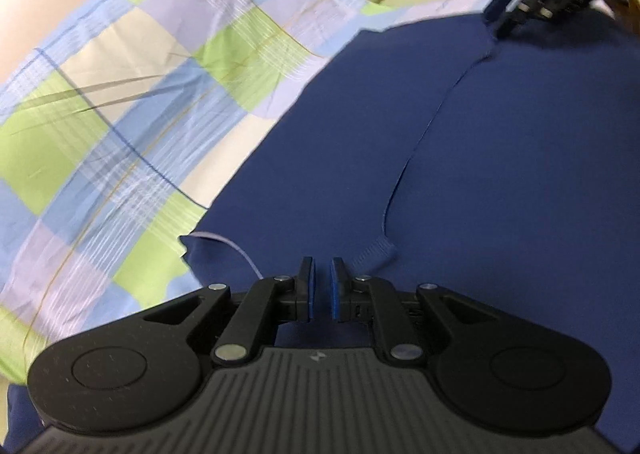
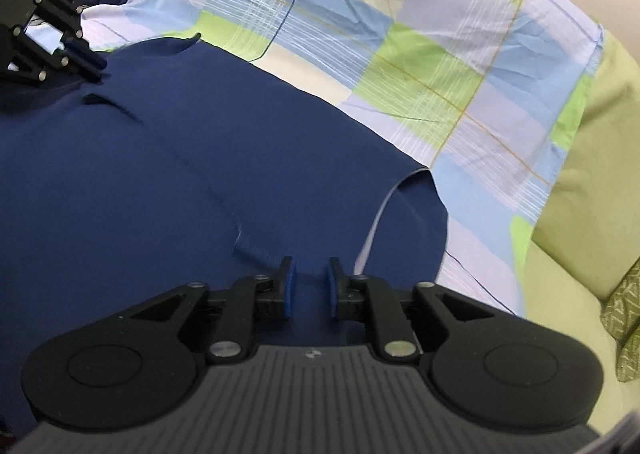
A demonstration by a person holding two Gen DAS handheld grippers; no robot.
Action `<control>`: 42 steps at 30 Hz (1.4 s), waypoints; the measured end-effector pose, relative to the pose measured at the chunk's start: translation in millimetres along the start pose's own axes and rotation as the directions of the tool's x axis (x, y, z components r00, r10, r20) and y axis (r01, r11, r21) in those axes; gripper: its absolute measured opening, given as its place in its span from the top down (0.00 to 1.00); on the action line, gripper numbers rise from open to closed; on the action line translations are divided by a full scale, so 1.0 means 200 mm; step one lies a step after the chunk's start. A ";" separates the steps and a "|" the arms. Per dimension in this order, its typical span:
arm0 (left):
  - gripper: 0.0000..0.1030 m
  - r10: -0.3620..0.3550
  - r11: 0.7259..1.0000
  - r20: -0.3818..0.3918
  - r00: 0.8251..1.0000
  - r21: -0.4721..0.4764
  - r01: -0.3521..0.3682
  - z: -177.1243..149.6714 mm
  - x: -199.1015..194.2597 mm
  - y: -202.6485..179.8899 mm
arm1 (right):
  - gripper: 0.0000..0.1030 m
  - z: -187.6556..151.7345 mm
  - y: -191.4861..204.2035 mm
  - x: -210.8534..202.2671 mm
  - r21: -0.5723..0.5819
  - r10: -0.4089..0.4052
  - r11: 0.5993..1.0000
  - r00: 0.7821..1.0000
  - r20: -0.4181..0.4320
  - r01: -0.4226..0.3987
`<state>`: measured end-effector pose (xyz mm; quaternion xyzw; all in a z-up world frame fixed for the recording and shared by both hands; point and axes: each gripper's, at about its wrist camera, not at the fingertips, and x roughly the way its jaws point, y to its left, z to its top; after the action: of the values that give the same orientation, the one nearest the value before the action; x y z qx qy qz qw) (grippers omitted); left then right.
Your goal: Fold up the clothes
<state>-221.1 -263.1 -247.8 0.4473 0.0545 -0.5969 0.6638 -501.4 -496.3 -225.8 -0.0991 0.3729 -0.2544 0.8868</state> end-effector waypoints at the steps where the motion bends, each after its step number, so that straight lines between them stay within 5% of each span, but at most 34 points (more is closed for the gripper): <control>1: 0.69 0.001 1.000 0.003 1.000 -0.004 -0.001 0.00 -0.04 -0.01 | 0.74 -0.02 0.02 -0.06 -0.006 0.004 1.000 1.000 0.006 -0.004; 8: 0.54 -0.045 0.998 0.063 0.997 0.039 0.042 -0.11 -0.57 -0.30 | 0.63 -0.26 0.34 -0.53 -0.065 0.003 0.998 0.999 0.034 0.000; 13: 0.35 -0.023 0.978 0.058 0.998 0.209 0.010 -0.22 -0.75 -0.61 | 0.59 -0.43 0.56 -0.72 -0.128 -0.010 0.992 1.000 -0.013 0.009; 19: 0.35 0.078 0.896 0.005 0.997 0.439 -0.072 -0.34 -0.68 -0.87 | 0.57 -0.50 0.59 -0.77 -0.032 0.002 0.999 1.000 -0.029 -0.003; 21: 0.35 0.182 0.835 -0.003 0.983 0.529 -0.153 -0.37 -0.60 -0.91 | 0.54 -0.49 0.60 -0.77 -0.020 0.002 1.000 1.000 -0.021 -0.002; 24: 0.35 0.243 0.773 0.010 0.970 0.602 -0.200 -0.41 -0.54 -0.94 | 0.53 -0.48 0.59 -0.76 -0.011 0.000 1.000 1.000 -0.010 0.000; 25: 0.36 0.241 0.774 0.016 0.970 0.600 -0.202 -0.41 -0.55 -0.94 | 0.52 -0.48 0.59 -0.76 -0.008 -0.001 1.000 1.000 -0.006 0.001; 27: 0.72 0.210 0.831 0.021 0.977 0.523 -0.190 -0.37 -0.59 -0.89 | 0.52 -0.48 0.60 -0.76 -0.008 -0.004 1.000 1.000 0.001 0.004; 28: 0.84 0.184 0.872 0.011 0.983 0.461 -0.168 -0.34 -0.62 -0.85 | 0.52 -0.48 0.61 -0.76 -0.011 -0.007 1.000 1.000 0.008 0.008; 29: 0.93 0.122 0.946 -0.015 0.992 0.305 -0.111 -0.27 -0.65 -0.75 | 0.51 -0.49 0.62 -0.76 -0.016 -0.010 1.000 1.000 0.014 0.010; 32: 0.95 0.030 0.998 -0.012 0.999 0.051 -0.029 -0.17 -0.69 -0.55 | 0.49 -0.49 0.67 -0.75 -0.047 -0.009 0.999 0.999 0.031 0.011; 36: 0.96 -0.030 0.995 0.018 0.999 -0.097 0.031 -0.07 -0.70 -0.37 | 0.33 -0.46 0.80 -0.71 -0.134 0.016 0.991 0.996 0.082 -0.005; 42: 0.96 -0.043 0.987 0.059 0.997 -0.153 0.052 0.06 -0.69 -0.17 | 0.36 -0.38 1.00 -0.56 -0.256 0.059 0.966 0.987 0.151 -0.018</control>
<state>-294.3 -164.0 -174.2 0.3763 0.0927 -0.6188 0.6833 -546.8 -266.0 -283.7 -0.2244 0.3331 -0.1786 0.8982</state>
